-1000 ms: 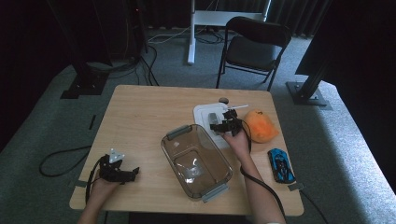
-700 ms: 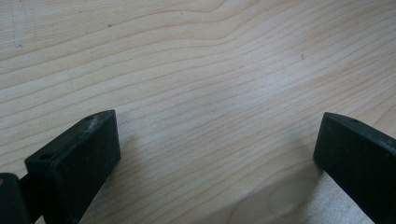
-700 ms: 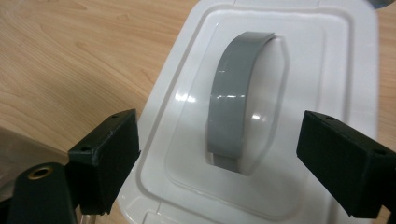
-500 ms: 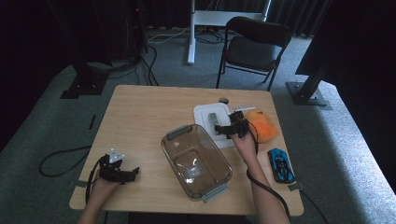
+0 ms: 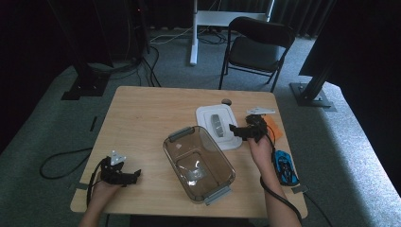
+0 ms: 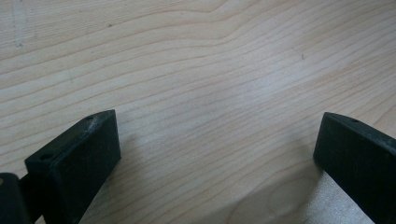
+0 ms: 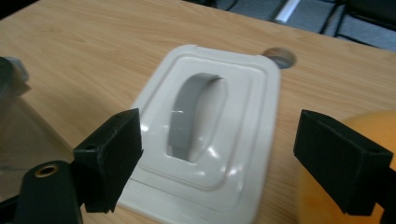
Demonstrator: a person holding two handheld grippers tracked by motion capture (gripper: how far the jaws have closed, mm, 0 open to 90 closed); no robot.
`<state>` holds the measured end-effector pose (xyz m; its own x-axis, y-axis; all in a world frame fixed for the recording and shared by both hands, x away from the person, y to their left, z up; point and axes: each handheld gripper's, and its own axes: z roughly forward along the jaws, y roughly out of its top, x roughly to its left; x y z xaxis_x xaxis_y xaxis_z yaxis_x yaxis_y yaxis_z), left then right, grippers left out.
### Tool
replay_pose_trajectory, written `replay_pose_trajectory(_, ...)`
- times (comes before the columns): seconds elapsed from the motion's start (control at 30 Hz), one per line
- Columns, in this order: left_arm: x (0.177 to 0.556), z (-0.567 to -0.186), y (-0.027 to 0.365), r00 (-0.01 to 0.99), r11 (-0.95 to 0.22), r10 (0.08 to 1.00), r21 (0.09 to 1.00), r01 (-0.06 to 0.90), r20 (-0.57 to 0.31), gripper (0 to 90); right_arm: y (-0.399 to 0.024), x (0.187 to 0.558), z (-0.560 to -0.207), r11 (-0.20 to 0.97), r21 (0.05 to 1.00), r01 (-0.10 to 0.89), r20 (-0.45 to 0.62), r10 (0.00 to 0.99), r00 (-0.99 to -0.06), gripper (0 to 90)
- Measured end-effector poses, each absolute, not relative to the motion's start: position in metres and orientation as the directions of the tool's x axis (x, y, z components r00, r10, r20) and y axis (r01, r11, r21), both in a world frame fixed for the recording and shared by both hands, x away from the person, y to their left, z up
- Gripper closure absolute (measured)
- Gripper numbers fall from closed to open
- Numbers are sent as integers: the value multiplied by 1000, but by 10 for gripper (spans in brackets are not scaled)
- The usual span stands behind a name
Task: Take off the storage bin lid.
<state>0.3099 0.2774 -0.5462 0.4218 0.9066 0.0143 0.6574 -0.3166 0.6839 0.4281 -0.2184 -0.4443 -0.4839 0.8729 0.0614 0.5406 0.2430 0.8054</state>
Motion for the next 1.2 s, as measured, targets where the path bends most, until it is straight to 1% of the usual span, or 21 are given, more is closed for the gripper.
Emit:
replay_pose_trajectory(0.07,310,-546,277,421,-316,907,684,658,14,10,-223,427,-444,250,805,538,46,878,-477,151)
replay_pose_trajectory(0.1,310,-546,277,421,-316,907,684,658,14,10,-225,426,-444,241,803,545,56,880,-471,150)
replay_pose_trajectory(0.13,310,-546,277,421,-316,907,684,658,14,10,-228,426,-444,224,794,566,81,883,-463,126)
replay_pose_trajectory(0.2,310,-546,277,421,-316,907,684,658,14,10,-229,425,-443,225,790,570,76,887,-456,119)
replay_pose_trajectory(0.23,310,-546,277,421,-316,907,684,658,14,10,-238,423,-443,210,794,571,103,879,-466,105)
replay_pose_trajectory(0.27,310,-546,277,421,-316,907,684,658,14,10,-240,422,-443,195,796,573,122,876,-468,105)
replay_pose_trajectory(0.4,310,-546,277,420,-316,907,684,658,14,10,-252,421,-443,184,796,577,96,903,-420,105)
replay_pose_trajectory(0.6,310,-546,277,420,-315,907,684,658,14,10,-271,422,-442,174,780,601,104,911,-399,105)
replay_pose_trajectory(0.73,310,-546,277,420,-316,907,684,658,14,10,-287,423,-442,138,778,613,106,932,-346,105)
replay_pose_trajectory(0.8,310,-546,277,419,-315,908,684,658,14,10,-293,425,-442,127,772,623,115,936,-333,105)
replay_pose_trajectory(0.97,309,-546,277,416,-312,909,684,660,14,10,-305,429,-444,96,763,640,146,938,-315,105)
replay_pose_trajectory(1.1,309,-546,277,414,-311,910,684,660,14,10,-311,433,-446,90,758,646,141,945,-297,105)
replay_pose_trajectory(1.2,309,-546,277,414,-311,910,684,660,15,10,-317,435,-449,72,753,654,158,945,-286,105)
